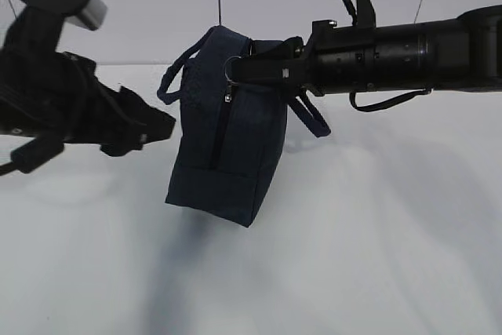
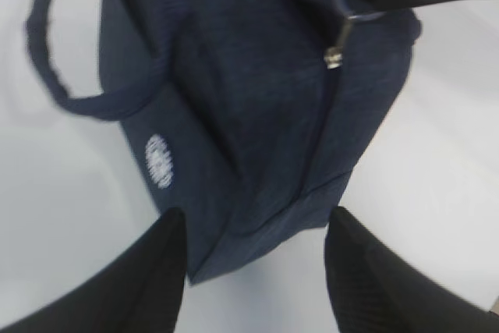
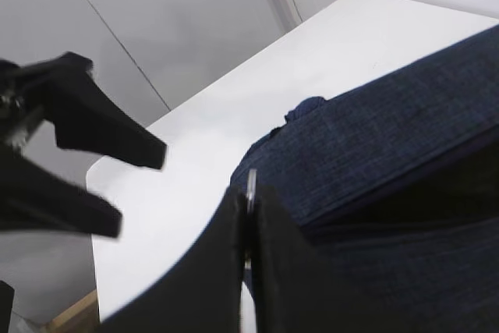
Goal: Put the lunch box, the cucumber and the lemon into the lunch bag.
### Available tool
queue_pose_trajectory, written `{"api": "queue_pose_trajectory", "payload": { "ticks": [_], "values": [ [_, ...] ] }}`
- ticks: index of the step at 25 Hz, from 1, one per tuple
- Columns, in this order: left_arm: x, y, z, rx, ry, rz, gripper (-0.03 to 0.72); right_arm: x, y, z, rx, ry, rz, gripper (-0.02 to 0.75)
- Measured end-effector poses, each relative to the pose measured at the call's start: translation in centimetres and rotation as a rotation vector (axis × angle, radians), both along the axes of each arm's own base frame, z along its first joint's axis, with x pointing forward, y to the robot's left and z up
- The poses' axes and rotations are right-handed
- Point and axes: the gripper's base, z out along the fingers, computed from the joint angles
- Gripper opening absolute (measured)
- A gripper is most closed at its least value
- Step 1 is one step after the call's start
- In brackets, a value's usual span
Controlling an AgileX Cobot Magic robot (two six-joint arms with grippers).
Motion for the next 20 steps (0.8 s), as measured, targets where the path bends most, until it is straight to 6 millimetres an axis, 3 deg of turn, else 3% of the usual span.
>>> {"api": "queue_pose_trajectory", "payload": {
  "ticks": [5,20],
  "values": [
    [0.4,-2.1,-2.0,0.022,-0.018,0.013,0.414,0.0,0.0,0.0,-0.002,0.006,-0.006,0.007],
    [2.3,-2.3,-3.9,0.051,-0.077,0.135,0.414,0.1,0.0,0.0,0.001,0.018,-0.010,0.007]
  ]
}}
